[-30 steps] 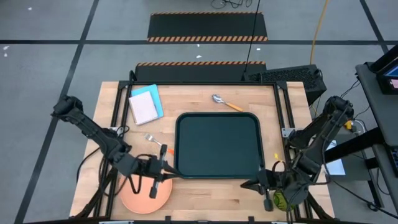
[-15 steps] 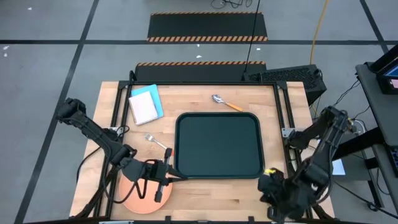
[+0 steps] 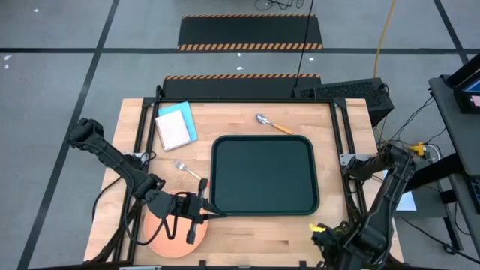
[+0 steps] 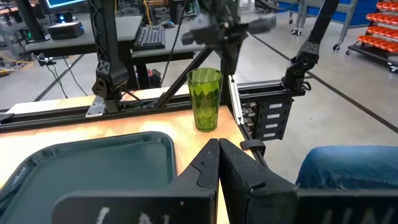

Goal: Pick and place plate/cup/fork/spoon on tray
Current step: Put the cup on the green tray

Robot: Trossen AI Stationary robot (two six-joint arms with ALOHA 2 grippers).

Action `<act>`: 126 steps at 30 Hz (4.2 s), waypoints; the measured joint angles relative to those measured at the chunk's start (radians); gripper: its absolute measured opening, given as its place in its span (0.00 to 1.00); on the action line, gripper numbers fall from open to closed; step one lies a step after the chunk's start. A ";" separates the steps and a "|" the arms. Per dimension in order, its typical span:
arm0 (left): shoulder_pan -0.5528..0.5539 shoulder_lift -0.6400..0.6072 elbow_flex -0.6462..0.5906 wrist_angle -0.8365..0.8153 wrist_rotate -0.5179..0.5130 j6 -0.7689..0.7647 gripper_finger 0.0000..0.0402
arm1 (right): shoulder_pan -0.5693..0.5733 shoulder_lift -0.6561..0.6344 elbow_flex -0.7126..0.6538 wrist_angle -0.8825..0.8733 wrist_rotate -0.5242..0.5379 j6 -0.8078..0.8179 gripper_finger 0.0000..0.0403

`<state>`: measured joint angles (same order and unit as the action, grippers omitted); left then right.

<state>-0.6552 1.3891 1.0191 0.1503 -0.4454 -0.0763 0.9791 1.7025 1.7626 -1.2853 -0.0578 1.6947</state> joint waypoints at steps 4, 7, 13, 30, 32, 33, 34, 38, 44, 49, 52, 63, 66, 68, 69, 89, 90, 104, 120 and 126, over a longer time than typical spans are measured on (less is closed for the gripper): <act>0.000 0.000 0.000 0.000 0.000 -0.006 0.03 | -0.001 0.002 0.000 -0.050 0.002 0.008 0.08; 0.000 0.000 0.000 0.001 0.000 -0.007 0.03 | 0.006 0.002 0.000 -0.080 -0.003 0.030 0.12; 0.000 0.000 0.000 0.000 0.000 -0.007 0.03 | 0.020 0.001 -0.011 -0.125 -0.026 0.048 0.20; 0.000 0.000 0.000 0.000 0.001 -0.011 0.03 | 0.024 0.002 -0.111 -0.068 -0.051 0.074 0.32; 0.000 0.000 0.000 0.000 0.001 -0.008 0.03 | 0.024 0.002 -0.134 -0.037 -0.052 0.074 0.32; 0.000 0.000 0.000 0.000 0.001 -0.007 0.03 | 0.024 0.002 -0.147 -0.021 -0.054 0.073 0.32; 0.000 0.000 0.000 0.000 0.001 -0.003 0.03 | 0.024 0.002 -0.160 -0.006 -0.065 0.068 0.32; 0.000 0.000 0.000 0.001 0.002 0.026 0.03 | 0.023 0.002 -0.217 0.038 -0.108 0.046 0.32; 0.000 0.000 0.000 0.002 0.001 0.052 0.03 | 0.024 0.002 -0.261 0.044 -0.126 0.046 0.28; 0.000 0.000 0.000 0.003 0.001 0.104 0.03 | 0.022 0.002 -0.263 0.044 -0.123 0.001 0.13; 0.000 -0.008 0.000 0.001 0.002 0.131 0.03 | 0.001 0.002 -0.263 0.039 -0.122 -0.075 0.03; 0.049 -0.096 0.000 -0.071 0.037 0.186 0.03 | -0.099 0.001 -0.218 0.043 -0.079 -0.277 0.01; 0.069 -0.102 0.000 -0.110 0.037 0.207 0.03 | -0.122 0.001 -0.189 0.039 -0.049 -0.333 0.01; 0.085 -0.103 0.000 -0.126 0.037 0.210 0.03 | -0.136 0.001 -0.165 0.039 -0.035 -0.370 0.01; 0.094 -0.104 0.000 -0.129 0.037 0.210 0.03 | -0.143 0.001 -0.152 0.038 -0.026 -0.391 0.01; 0.228 -0.104 0.000 -0.133 0.115 0.205 0.03 | -0.320 0.001 -0.078 -0.030 0.491 -0.922 0.00; 0.230 -0.104 0.000 -0.133 0.116 0.205 0.03 | -0.327 0.001 -0.078 -0.026 0.524 -0.945 0.00; 0.236 -0.104 0.000 -0.142 0.115 0.213 0.16 | -0.396 0.001 -0.146 0.030 0.763 -1.085 0.01; 0.298 -0.104 0.000 -0.207 0.112 0.199 0.25 | -0.654 -0.005 -0.153 -0.099 0.549 -1.468 0.01; 0.298 -0.104 0.000 -0.239 0.112 0.194 0.25 | -0.770 -0.041 -0.153 -0.194 0.424 -1.538 0.01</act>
<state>-0.3575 1.2854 1.0191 -0.0890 -0.3336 0.1179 0.2095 1.6616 1.6100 -1.4797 0.3659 0.1568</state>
